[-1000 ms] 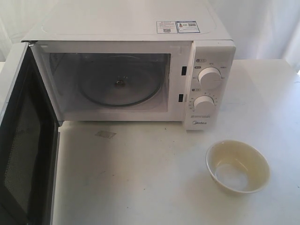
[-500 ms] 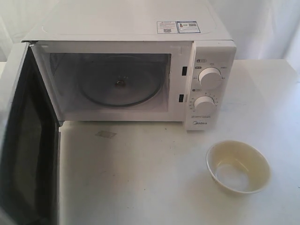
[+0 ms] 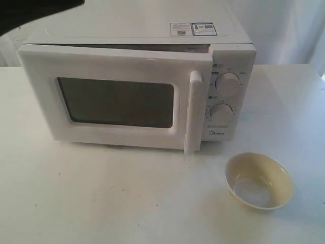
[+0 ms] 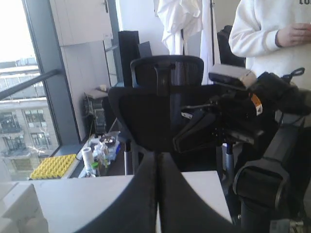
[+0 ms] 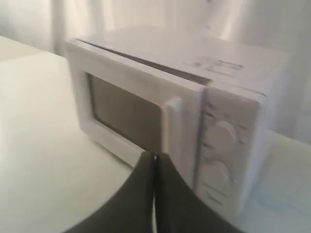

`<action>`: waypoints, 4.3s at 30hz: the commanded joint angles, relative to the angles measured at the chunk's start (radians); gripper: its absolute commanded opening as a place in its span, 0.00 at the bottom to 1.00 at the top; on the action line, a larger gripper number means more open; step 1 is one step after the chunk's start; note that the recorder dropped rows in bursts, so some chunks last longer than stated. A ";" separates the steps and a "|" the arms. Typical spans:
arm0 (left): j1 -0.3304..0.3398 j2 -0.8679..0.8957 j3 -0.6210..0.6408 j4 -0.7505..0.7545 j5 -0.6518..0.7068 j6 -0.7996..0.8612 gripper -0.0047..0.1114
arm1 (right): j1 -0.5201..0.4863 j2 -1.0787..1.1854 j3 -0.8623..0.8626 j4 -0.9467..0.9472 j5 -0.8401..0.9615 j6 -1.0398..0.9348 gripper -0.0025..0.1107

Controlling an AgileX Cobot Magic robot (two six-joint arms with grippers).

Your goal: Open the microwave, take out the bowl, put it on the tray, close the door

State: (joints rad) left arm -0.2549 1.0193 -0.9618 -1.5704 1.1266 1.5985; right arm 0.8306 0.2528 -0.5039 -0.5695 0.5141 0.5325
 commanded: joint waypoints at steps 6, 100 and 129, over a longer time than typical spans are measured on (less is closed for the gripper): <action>-0.007 -0.005 -0.005 0.186 0.001 -0.160 0.04 | -0.003 0.479 -0.009 0.016 -0.546 -0.031 0.02; -0.007 0.024 0.026 0.735 -0.401 -0.716 0.04 | -0.113 1.021 -0.599 -0.132 -0.130 0.104 0.02; -0.007 0.024 0.026 0.735 -0.401 -0.716 0.04 | -0.151 0.861 -0.569 -0.187 0.203 0.107 0.02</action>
State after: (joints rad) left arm -0.2567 1.0527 -0.9392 -0.8191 0.7065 0.8893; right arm 0.7032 1.1786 -1.0965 -0.7646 0.6887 0.6345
